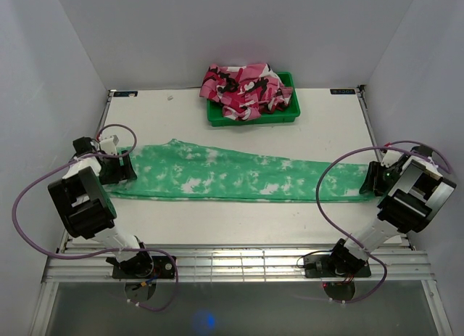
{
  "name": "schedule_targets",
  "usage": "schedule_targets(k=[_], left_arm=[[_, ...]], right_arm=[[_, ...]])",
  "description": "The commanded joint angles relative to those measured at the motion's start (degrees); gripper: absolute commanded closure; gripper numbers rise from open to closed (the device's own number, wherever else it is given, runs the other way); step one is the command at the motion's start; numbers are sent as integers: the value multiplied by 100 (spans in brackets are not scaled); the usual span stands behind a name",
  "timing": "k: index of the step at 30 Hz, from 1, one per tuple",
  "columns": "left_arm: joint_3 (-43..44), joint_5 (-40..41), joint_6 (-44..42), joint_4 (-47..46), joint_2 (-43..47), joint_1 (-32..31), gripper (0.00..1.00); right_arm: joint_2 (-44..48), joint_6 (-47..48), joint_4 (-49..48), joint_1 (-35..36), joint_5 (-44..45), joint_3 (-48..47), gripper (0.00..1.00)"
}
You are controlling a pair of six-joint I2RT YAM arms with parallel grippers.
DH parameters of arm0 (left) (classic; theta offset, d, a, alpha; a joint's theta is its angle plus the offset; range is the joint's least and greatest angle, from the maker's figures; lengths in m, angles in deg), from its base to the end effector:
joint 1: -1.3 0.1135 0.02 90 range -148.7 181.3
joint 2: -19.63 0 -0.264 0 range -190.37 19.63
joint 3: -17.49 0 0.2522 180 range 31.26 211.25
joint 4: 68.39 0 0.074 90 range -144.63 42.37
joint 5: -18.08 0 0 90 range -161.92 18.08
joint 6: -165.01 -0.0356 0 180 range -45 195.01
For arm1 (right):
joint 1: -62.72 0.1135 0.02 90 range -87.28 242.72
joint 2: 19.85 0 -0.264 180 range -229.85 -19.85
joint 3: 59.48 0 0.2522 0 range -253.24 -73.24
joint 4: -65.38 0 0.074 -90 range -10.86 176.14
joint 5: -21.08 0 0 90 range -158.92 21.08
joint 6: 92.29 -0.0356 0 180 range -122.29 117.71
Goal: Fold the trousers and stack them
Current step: Fold the trousers
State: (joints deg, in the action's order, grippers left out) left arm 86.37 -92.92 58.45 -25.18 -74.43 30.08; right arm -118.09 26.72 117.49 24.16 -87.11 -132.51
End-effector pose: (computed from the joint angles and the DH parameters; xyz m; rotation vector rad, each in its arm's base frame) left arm 0.2747 0.1363 0.1698 -0.1885 2.6395 -0.2577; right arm 0.2491 -0.1843 0.1622 0.1819 2.7707 0.1979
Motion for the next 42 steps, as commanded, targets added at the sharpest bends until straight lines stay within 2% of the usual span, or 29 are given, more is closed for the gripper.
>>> schedule_targets(k=[1,6,7,9,15,18,21,24,27,30,31,34,37,42], left_arm=[[-9,271,-49,271,178,76,14],[26,227,-5,289,151,49,14],[8,227,-5,289,151,41,14],[0,201,21,272,125,41,14],[-79,139,56,201,99,23,14],[-123,96,47,175,98,-12,14],[-141,87,38,157,107,-12,14],[-194,34,3,166,134,-12,14],[-246,8,-23,149,169,-4,14],[-264,34,12,175,143,-12,14],[-255,25,12,210,116,-21,14],[-220,60,21,263,99,-21,14],[-255,69,21,280,142,-21,14],[-291,139,38,298,160,-12,14]], right_arm=[[-354,-150,-117,-19,-395,371,48],[-188,-159,76,-19,-921,258,70],[-126,-168,242,-19,-1018,188,82],[41,-186,453,-19,-1211,-111,92],[682,-203,1279,51,-1878,-857,92],[1016,-291,1500,287,-2248,-999,92],[1403,-545,1361,858,-2399,-964,92],[1746,-984,905,1745,-2399,-868,92],[2018,-1580,220,3043,-2487,-753,92],[2045,-2239,-422,3819,-2505,-674,92],[1993,-2382,-868,4413,-2479,-613,92],[1669,-2768,-1547,5416,-2250,-586,92],[1117,-2857,-1751,6051,-2188,-700,92],[438,-3524,-2576,6589,-2215,-894,92]])
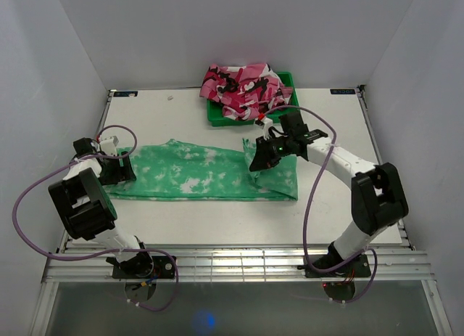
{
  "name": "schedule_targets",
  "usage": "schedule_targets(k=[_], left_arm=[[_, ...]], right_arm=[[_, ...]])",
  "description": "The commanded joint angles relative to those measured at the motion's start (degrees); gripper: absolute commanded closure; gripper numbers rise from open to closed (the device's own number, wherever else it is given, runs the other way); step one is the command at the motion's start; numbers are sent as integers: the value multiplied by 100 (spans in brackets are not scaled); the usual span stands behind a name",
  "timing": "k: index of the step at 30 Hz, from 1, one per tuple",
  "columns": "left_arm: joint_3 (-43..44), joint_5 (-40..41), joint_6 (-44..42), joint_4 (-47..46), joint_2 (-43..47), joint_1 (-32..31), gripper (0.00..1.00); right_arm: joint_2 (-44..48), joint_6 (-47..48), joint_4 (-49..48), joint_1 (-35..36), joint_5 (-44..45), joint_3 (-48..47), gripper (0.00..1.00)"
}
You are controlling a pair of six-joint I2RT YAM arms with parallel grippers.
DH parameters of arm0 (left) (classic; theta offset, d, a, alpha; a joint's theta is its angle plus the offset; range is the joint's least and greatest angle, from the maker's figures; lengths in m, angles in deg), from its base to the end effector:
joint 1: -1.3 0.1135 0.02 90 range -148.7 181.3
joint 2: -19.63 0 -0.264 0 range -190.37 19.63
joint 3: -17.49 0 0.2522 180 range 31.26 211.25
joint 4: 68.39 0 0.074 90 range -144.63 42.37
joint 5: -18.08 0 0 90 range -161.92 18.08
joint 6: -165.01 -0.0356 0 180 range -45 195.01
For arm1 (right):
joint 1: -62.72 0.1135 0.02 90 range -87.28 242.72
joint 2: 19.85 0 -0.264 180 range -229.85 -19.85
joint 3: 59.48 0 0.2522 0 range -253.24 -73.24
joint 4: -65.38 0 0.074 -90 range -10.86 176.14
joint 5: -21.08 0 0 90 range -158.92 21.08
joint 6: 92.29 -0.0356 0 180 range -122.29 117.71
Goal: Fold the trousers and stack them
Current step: Fold the trousers
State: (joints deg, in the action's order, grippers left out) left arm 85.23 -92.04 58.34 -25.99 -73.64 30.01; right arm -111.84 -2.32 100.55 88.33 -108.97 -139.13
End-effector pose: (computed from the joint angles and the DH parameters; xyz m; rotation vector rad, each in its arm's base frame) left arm 0.2716 0.1348 0.1688 -0.1864 2.6399 -0.2339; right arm 0.3002 0.1693 0.2488 -0.8524 2.2374 1.0470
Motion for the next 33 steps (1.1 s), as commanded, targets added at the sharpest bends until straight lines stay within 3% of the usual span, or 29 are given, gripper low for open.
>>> schedule_targets(k=[1,10,33], left_arm=[[-177,69,58,379,73,-14,14],[-124,61,102,379,-94,-14,14],[-317,87,41,159,-270,-14,14]], right_arm=[[-336,-751,-1067,321,-29,-232,92],[-1092,-1727,-2306,1095,173,-477,92],[-2543,-2730,-2835,1825,305,-1532,92]])
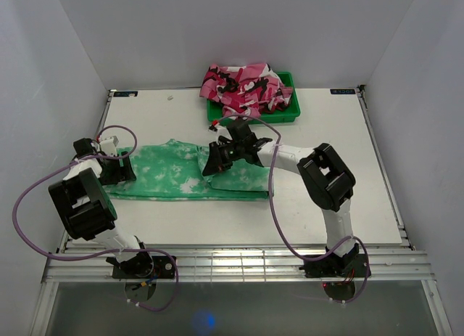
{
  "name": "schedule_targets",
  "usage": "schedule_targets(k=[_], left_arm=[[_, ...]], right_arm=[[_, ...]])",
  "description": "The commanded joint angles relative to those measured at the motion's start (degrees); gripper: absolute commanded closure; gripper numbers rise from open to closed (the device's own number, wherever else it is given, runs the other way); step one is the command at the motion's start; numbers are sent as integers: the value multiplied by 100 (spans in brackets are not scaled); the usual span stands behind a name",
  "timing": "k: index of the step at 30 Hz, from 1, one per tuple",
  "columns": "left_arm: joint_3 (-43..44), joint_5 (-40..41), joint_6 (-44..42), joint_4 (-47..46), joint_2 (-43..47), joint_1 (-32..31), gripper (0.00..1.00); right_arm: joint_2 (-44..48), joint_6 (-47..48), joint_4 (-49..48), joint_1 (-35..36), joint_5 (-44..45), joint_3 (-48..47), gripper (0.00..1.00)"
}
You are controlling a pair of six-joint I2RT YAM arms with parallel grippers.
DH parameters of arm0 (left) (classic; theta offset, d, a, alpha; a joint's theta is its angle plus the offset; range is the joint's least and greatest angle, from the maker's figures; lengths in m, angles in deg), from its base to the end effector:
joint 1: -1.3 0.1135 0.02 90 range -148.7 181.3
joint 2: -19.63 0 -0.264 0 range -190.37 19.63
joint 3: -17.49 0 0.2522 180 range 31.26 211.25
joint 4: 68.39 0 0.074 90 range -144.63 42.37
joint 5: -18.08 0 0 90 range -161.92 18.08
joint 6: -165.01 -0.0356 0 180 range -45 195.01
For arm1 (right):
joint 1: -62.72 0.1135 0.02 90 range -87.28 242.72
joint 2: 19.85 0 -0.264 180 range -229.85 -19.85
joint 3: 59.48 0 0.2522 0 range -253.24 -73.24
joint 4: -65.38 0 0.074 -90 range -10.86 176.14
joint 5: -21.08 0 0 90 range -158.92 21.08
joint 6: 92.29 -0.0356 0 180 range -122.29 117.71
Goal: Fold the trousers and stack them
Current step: Fold the trousers
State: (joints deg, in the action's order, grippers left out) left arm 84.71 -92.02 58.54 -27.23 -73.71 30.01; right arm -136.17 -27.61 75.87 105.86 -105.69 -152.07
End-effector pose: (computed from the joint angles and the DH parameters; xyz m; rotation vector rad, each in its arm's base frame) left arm 0.2719 0.1350 0.1669 -0.1877 2.6305 -0.2278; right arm 0.3158 0.3251 0.1910 -0.7664 2.2401 1.3350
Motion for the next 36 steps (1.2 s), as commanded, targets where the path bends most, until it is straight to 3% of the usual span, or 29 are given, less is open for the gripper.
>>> schedule_targets(k=[1,19,20,21,23,25,26,31,36], left_arm=[[-256,85,21,284,-272,-14,14],[-204,-239,-128,485,-10,-6,10],[-177,-319,-172,538,43,-14,9],[-142,-432,-199,678,105,-6,7],[-2,-861,-278,871,342,-6,2],[139,-1223,-435,1223,579,-6,2],[296,-1564,-497,1346,832,-14,2],[780,-2612,-743,2181,1406,-93,2],[624,-3087,-323,2139,1696,-558,2]], right_arm=[[-155,-236,-428,90,-40,-212,92],[-788,-430,-622,371,-31,-853,91],[-805,-421,-605,380,-49,-888,86],[-805,-404,-605,380,-58,-906,68],[-744,-342,-596,380,-110,-898,58],[-525,-123,-448,328,-111,-810,31],[-411,-44,-377,301,-154,-784,27],[617,990,562,-112,-321,-704,22],[1749,2495,2503,-761,81,-441,19]])
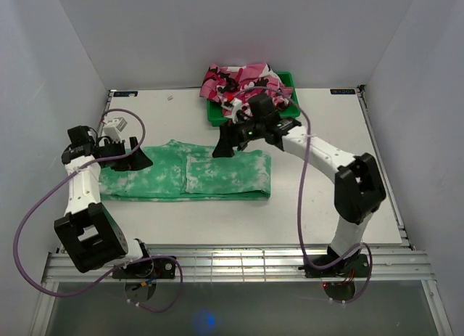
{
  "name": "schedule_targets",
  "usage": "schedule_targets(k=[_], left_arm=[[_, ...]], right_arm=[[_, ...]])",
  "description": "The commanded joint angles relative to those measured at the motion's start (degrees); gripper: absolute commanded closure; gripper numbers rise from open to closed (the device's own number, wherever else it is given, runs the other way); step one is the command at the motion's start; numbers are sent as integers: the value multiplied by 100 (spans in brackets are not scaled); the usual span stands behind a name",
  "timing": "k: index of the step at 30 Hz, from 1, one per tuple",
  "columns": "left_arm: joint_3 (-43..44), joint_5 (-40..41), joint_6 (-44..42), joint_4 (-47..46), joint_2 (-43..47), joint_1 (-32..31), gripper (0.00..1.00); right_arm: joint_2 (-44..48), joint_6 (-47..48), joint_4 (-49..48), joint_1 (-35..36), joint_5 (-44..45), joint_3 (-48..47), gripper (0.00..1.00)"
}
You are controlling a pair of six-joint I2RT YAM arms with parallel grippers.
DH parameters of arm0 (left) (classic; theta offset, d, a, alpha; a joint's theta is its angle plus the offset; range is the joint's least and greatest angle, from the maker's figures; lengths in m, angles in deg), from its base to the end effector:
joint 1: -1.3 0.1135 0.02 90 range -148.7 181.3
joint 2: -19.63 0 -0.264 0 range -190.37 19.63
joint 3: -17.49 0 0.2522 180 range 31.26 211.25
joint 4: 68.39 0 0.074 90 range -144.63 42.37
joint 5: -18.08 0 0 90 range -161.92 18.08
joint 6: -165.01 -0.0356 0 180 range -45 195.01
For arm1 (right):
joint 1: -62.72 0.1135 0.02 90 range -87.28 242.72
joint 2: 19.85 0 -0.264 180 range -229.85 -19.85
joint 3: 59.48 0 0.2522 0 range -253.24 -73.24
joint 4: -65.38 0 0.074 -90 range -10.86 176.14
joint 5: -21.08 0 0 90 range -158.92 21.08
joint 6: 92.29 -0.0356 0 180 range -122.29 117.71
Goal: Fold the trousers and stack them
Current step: Fold the trousers
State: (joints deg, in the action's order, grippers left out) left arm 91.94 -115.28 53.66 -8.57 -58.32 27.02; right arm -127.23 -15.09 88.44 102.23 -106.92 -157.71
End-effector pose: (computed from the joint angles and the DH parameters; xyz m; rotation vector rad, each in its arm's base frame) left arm 0.2462 0.0914 0.2670 0.1320 2.3601 -0.6349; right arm 0.3210 0.2932 0.2709 -0.9210 2.0575 1.2232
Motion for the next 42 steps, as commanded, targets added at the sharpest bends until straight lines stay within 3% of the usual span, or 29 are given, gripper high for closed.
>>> schedule_targets(k=[1,5,13,14,18,20,27,31,37,38,42], left_arm=[[-188,-867,392,202,158,-312,3],[-628,-1061,1243,-544,96,-760,7],[-655,-324,2073,-1644,-659,-1806,16],[-628,-184,2256,-1679,-843,-1824,16],[-584,178,2529,-1942,-1116,-1912,18],[-523,292,2556,-1970,-1274,-2017,21],[-443,442,2670,-2075,-1652,-2360,25],[-435,477,2863,-2198,-1916,-2396,27],[-321,530,3119,-2260,-2145,-2448,32],[-321,547,3162,-2268,-2163,-2457,32],[-347,539,3242,-2268,-2250,-2457,35]], right_arm=[[989,1566,1519,-478,423,193,19],[1552,2684,2382,-795,2045,807,20],[1975,3205,2463,-1147,2595,2108,34],[1948,3187,2463,-1138,2665,2179,34],[2167,3108,2042,-1138,2789,2873,15],[2299,3117,1761,-1138,2807,3137,13],[2475,3126,1338,-1051,2815,3252,13],[2677,2941,777,-796,3411,3550,13],[3327,2993,-200,-461,3765,4333,0],[3485,3028,-244,-453,3695,4394,6],[3644,3309,-341,-269,3606,4614,10]])
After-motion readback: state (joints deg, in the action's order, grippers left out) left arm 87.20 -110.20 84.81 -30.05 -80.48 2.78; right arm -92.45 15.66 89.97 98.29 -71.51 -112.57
